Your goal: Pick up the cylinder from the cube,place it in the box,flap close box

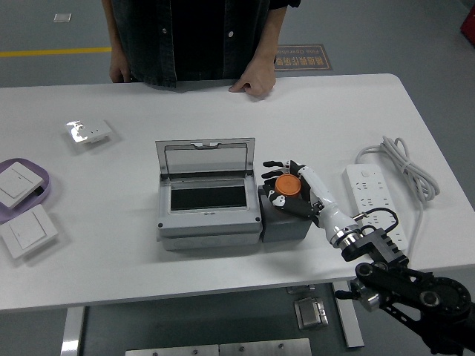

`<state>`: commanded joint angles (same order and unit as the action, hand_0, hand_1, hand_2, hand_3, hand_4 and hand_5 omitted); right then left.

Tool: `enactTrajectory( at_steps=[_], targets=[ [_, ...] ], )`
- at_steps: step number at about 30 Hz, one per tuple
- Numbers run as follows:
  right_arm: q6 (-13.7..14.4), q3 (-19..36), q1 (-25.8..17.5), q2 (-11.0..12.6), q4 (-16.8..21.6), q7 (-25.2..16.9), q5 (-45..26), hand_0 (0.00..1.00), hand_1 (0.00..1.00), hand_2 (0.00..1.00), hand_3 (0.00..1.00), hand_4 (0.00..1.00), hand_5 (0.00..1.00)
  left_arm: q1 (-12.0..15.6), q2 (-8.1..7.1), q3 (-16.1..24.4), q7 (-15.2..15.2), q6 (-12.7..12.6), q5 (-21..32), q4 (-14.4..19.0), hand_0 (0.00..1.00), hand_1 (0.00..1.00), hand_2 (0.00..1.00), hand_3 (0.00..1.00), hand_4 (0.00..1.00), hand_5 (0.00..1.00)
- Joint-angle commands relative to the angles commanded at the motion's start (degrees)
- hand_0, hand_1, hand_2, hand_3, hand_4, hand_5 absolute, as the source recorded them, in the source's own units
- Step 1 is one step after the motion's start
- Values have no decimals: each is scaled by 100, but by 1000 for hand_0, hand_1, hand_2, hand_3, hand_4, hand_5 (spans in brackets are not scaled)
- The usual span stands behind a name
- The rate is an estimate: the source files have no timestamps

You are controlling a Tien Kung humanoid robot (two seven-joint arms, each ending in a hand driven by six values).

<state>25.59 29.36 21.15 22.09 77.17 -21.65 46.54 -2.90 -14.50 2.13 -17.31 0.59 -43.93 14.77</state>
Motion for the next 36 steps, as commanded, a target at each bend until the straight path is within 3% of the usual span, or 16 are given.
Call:
enactTrajectory(
  at_steps=[4,5,11,12,16,17,23,24,28,35,36],
  targets=[
    [-46,9,2,-6,-15,19,-45,685,626,601,662,393,2,-8,-7,-83,53,-51,93,11,623,625,551,604,650,332],
    [-51,12,3,-8,-13,28,-41,716,623,573,619,99,2,-11,-10,-110,74,-70,124,13,622,624,550,603,648,332],
    [25,9,5,-9,17,8,-26,716,623,573,619,99,2,-10,-5,-148,124,-125,184,17,622,624,550,603,648,332],
    [52,10,3,-9,23,-12,-34,619,555,524,500,2,2,-10,-3,-154,132,-135,197,18,622,623,550,600,649,332],
    [143,20,-4,-6,45,-85,-58,619,555,524,500,2,2,-9,-2,-185,162,-168,239,21,622,623,550,600,649,332],
    [169,30,-6,-5,51,-109,-66,517,482,472,391,38,2,-10,-2,-196,174,-180,254,22,622,622,551,598,648,332],
    [240,80,-7,-19,80,-199,-112,517,482,472,391,38,2,-8,-5,-211,218,-231,277,24,622,622,551,598,648,332],
    [249,94,-6,-23,91,-202,-102,488,443,421,326,2,2,-8,-5,-211,223,-238,278,23,623,623,551,601,652,337],
    [341,196,8,-34,196,-185,-33,488,443,421,326,2,2,-7,-1,-212,237,-257,286,22,623,623,551,601,652,337],
    [647,309,253,-75,606,138,318,468,423,399,300,2,2,4,7,-161,245,-277,250,10,624,623,552,602,655,343],
    [676,309,305,-91,661,221,405,411,389,370,278,2,2,5,7,-148,243,-277,238,7,626,622,553,604,657,353]
  ],
)
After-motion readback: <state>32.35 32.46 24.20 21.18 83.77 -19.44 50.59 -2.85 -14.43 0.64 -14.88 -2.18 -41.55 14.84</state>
